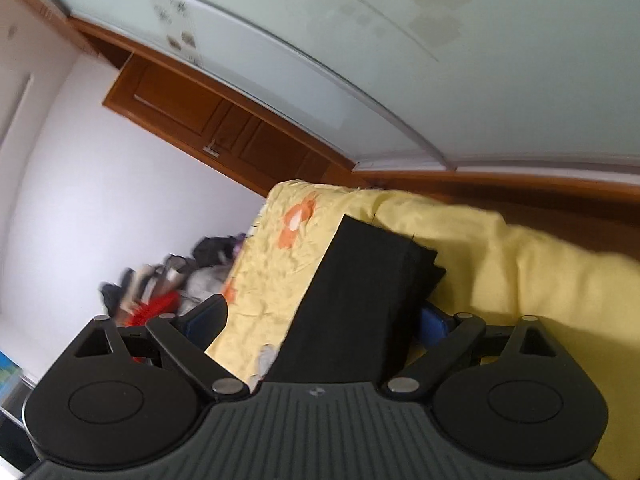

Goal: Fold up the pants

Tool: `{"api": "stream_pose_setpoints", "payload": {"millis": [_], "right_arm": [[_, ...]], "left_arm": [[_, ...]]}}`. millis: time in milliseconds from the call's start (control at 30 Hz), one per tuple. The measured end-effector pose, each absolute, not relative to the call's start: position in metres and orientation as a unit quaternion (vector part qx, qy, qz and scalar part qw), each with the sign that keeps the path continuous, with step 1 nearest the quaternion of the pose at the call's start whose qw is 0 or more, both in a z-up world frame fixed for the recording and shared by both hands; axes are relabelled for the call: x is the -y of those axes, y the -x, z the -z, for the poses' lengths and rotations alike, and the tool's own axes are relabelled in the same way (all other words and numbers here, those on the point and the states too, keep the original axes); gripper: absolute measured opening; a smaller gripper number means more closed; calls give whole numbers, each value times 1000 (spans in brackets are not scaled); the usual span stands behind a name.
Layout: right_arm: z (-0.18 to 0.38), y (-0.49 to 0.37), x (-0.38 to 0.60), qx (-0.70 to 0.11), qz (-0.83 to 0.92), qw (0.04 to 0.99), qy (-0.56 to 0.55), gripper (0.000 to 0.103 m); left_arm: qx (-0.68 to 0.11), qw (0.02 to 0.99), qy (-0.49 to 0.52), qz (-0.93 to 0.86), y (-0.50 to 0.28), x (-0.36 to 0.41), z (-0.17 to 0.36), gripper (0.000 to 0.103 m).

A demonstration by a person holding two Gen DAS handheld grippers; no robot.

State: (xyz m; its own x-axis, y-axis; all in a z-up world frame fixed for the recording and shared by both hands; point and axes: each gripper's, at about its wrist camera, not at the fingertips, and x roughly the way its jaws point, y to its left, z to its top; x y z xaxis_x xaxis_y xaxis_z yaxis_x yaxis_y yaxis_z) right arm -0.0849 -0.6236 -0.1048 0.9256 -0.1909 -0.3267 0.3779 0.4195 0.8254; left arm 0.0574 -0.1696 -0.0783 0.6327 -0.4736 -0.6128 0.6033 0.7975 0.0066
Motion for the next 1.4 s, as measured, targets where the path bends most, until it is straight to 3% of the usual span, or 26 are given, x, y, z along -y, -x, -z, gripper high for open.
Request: {"api": "stream_pose_setpoints", "payload": {"millis": [33, 167, 333, 533, 633, 733, 933, 1167, 1400], "right_arm": [[104, 79, 623, -101, 174, 840, -504, 78], [112, 68, 624, -131, 187, 837, -497, 30], [114, 66, 623, -159, 189, 848, -468, 12], [112, 62, 619, -160, 189, 860, -445, 5], [106, 59, 613, -162, 193, 872, -421, 4], [90, 52, 598, -176, 197, 901, -343, 3], [71, 35, 571, -205, 186, 936, -216, 3], [64, 27, 543, -227, 175, 952, -108, 3], [56, 16, 478, -252, 103, 961, 51, 3]], "left_arm": [[-306, 897, -106, 300, -57, 170, 78, 103], [-307, 897, -104, 301, -57, 169, 78, 103], [-307, 897, -104, 301, -58, 169, 78, 103], [-308, 895, -100, 306, -59, 168, 77, 103], [-306, 890, -76, 329, -61, 164, 66, 91], [-303, 874, -12, 379, -67, 169, 43, 96], [-379, 782, 89, 487, -106, 237, 16, 98], [-491, 650, 195, 546, -132, 330, 39, 98], [-536, 612, 292, 503, -153, 338, 67, 103]]}}
